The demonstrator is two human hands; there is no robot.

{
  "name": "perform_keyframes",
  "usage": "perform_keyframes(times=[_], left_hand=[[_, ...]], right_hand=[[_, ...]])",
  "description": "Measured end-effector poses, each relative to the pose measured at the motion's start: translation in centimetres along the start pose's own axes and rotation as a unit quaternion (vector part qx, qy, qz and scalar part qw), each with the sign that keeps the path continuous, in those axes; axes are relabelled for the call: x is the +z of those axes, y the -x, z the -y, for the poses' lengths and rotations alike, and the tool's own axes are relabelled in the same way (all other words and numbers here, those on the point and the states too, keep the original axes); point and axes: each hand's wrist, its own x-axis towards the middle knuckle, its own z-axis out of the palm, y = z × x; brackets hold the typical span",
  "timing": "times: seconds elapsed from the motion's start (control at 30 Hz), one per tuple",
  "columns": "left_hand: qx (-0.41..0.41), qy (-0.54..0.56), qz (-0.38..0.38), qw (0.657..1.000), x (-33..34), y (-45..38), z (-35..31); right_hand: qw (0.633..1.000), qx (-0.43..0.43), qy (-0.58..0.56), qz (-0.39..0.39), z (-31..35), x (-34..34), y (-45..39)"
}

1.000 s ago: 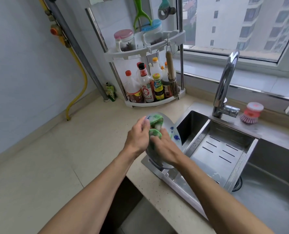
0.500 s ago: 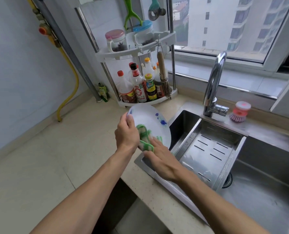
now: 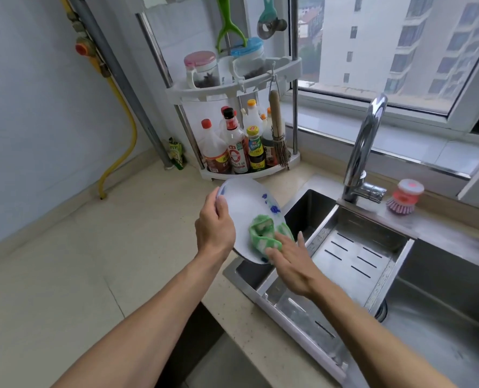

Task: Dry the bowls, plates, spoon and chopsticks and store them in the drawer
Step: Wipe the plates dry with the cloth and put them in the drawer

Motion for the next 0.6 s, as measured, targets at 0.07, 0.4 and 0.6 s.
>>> perform_keyframes(times=[0.07,0.4,0.6], left_hand=[[-0.026,0.004,-0.034,0.999,0.5,-0.2,-0.2],[-0.05,0.035,-0.022,0.998,0.1,-2.4,0.6],[-0.036,0.045,0.111,0.992,-1.0,-4.2,1.1]], right_hand=[[1.0,-0.022,-0.017,-0.005,2.1,0.7,0.2],[0.985,-0.08,0.153,0.012,0.4,-0.2,-1.3],[0.951,-0.152,0.266,0.035,-2.2,-0.6,-1.1]])
